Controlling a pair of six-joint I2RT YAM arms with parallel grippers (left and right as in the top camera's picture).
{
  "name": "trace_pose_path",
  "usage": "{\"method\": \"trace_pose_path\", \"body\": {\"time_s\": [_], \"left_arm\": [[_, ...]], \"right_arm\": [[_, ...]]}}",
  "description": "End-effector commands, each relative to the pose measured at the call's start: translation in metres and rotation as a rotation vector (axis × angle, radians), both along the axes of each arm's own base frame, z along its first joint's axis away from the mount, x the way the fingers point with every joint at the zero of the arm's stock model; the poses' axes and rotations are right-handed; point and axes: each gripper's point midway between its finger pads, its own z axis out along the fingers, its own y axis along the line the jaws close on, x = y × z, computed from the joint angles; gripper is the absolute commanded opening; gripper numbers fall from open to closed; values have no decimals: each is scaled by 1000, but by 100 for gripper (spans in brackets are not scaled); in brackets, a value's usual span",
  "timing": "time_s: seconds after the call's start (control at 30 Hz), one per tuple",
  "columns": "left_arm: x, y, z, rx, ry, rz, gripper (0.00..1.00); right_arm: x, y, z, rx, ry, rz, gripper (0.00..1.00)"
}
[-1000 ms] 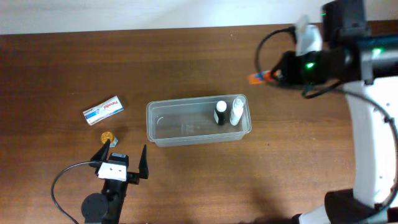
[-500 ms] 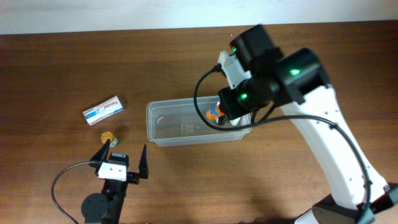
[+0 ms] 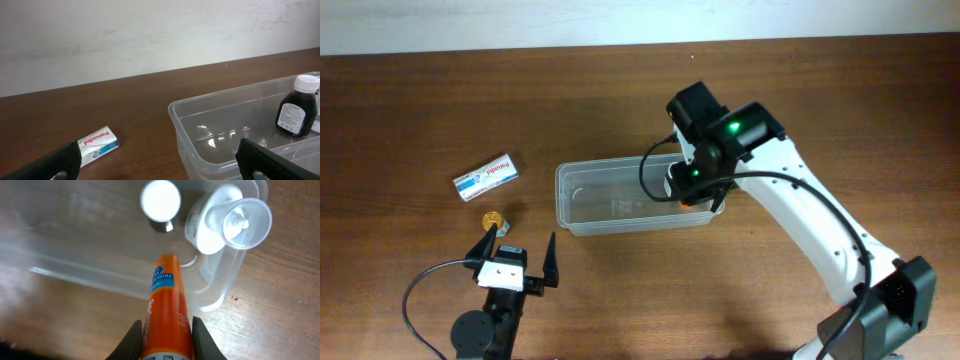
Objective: Pack container
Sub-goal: 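Carry the orange tube into the container and release it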
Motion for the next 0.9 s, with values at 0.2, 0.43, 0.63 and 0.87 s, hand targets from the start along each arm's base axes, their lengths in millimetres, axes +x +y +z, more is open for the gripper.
{"method": "trace_pose_path", "body": {"time_s": [0.2, 0.43, 0.63, 0.87], "left_arm": [[0, 2, -1, 16, -2, 9, 100], [0, 2, -1, 16, -2, 9, 99], [0, 2, -1, 16, -2, 9, 99], [0, 2, -1, 16, -2, 9, 99]], "right_arm": [[8, -10, -43, -58, -40, -60, 17], [10, -10, -67, -61, -48, -61, 17], [9, -13, -71, -80, -33, -62, 17], [4, -17, -72, -99, -14, -81, 17]]}}
